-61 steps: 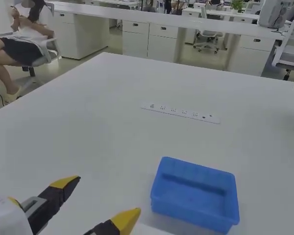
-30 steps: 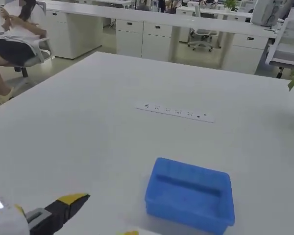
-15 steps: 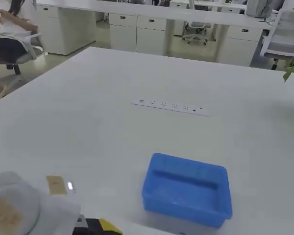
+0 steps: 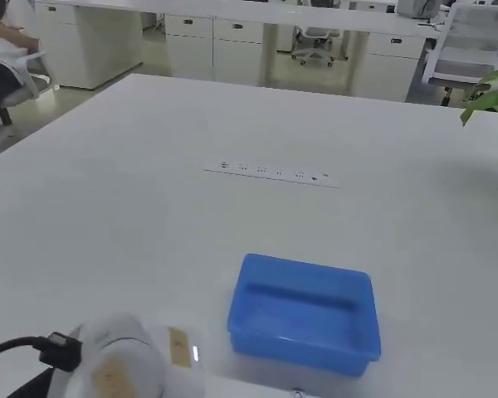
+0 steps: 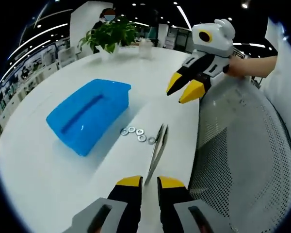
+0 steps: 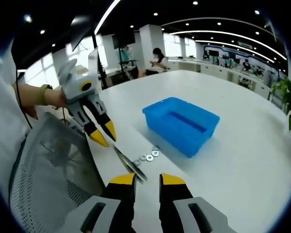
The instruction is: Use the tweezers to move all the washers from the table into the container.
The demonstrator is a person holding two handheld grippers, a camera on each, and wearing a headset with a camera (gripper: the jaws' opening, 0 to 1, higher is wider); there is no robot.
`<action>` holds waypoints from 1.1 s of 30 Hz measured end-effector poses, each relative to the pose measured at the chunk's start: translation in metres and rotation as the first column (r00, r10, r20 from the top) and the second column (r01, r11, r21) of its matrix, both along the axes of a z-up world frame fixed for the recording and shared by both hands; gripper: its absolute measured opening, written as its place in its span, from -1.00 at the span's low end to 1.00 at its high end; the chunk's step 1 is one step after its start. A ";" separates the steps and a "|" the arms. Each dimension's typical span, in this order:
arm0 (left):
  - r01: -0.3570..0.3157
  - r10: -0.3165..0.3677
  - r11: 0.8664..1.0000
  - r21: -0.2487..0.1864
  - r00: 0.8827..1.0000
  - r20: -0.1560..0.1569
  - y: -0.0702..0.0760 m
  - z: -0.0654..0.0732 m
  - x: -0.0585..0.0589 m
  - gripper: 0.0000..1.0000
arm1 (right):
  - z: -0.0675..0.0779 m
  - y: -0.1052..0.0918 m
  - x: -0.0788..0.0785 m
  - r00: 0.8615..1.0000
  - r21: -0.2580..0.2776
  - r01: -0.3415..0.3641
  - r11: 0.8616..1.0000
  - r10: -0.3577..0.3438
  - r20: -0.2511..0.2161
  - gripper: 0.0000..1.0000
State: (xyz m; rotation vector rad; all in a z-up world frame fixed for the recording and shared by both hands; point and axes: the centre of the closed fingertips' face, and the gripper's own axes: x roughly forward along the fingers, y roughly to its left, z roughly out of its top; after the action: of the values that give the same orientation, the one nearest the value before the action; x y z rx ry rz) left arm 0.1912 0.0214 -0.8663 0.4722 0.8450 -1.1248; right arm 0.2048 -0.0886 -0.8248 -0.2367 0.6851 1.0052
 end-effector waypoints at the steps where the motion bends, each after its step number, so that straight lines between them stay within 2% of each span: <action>1: 0.022 -0.022 0.999 0.028 1.000 0.010 0.002 -0.003 0.001 -0.84 | -0.001 0.000 -0.001 1.000 -0.002 -0.003 1.000 0.003 0.000 -0.70; 4: 0.081 -0.083 0.994 0.080 0.996 0.024 0.002 -0.009 0.001 -0.89 | -0.004 0.000 -0.004 1.000 -0.004 -0.012 1.000 0.012 -0.011 -0.70; 7: 0.133 -0.140 0.981 0.142 0.989 0.041 0.003 -0.013 0.000 -0.94 | -0.006 0.002 -0.008 0.999 -0.012 -0.027 1.000 0.027 -0.017 -0.70; 8: 0.143 -0.151 0.978 0.150 0.987 0.044 0.002 -0.014 0.000 -0.95 | -0.008 0.002 -0.008 0.999 -0.017 -0.033 0.999 0.032 -0.016 -0.69; 9: 0.170 -0.180 0.972 0.165 0.982 0.052 0.002 -0.015 -0.001 -0.97 | -0.010 0.003 -0.010 0.999 -0.025 -0.043 0.999 0.043 -0.017 -0.69; 10: 0.192 -0.206 0.967 0.170 0.976 0.072 0.000 -0.014 0.000 -0.99 | -0.011 0.003 -0.010 0.999 -0.032 -0.051 0.998 0.050 -0.017 -0.69; 11: 0.233 -0.253 0.952 0.197 0.964 0.083 0.000 -0.014 -0.001 -1.00 | -0.012 0.004 -0.011 0.998 -0.037 -0.061 0.997 0.061 -0.016 -0.69; 13: 0.276 -0.304 0.934 0.226 0.947 0.099 0.000 -0.015 -0.001 -1.00 | -0.013 0.005 -0.012 0.997 -0.042 -0.075 0.996 0.074 -0.016 -0.69; 15: 0.285 -0.315 0.927 0.242 0.945 0.092 0.001 -0.016 -0.002 -1.00 | -0.014 0.009 -0.014 0.995 -0.044 -0.098 0.994 0.097 -0.020 -0.69; 18: 0.298 -0.328 0.924 0.242 0.940 0.094 0.000 -0.015 -0.002 -1.00 | -0.017 0.013 -0.017 0.990 -0.068 -0.141 0.988 0.141 -0.014 -0.69; 20: 0.302 -0.331 0.923 0.238 0.939 0.094 -0.001 -0.010 -0.004 -1.00 | -0.019 0.015 -0.018 0.986 -0.088 -0.165 0.982 0.165 -0.005 -0.68; 23: 0.303 -0.331 0.926 0.226 0.938 0.100 -0.002 0.000 -0.005 -1.00 | -0.020 0.017 -0.019 0.983 -0.092 -0.186 0.978 0.186 -0.005 -0.68; 28: 0.302 -0.322 0.939 0.162 0.941 0.109 -0.008 0.027 -0.013 -1.00 | -0.023 0.021 -0.020 0.975 -0.103 -0.221 0.970 0.221 -0.006 -0.68; 33: 0.298 -0.312 0.947 0.121 0.942 0.119 -0.017 0.047 -0.018 -1.00 | -0.025 0.027 -0.023 0.964 -0.109 -0.264 0.958 0.265 -0.003 -0.67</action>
State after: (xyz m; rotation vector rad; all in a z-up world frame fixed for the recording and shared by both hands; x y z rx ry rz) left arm 0.1730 0.0044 -0.8196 0.7778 0.7254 -1.3208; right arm 0.1818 -0.0617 -0.8500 -0.4383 0.7106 1.2225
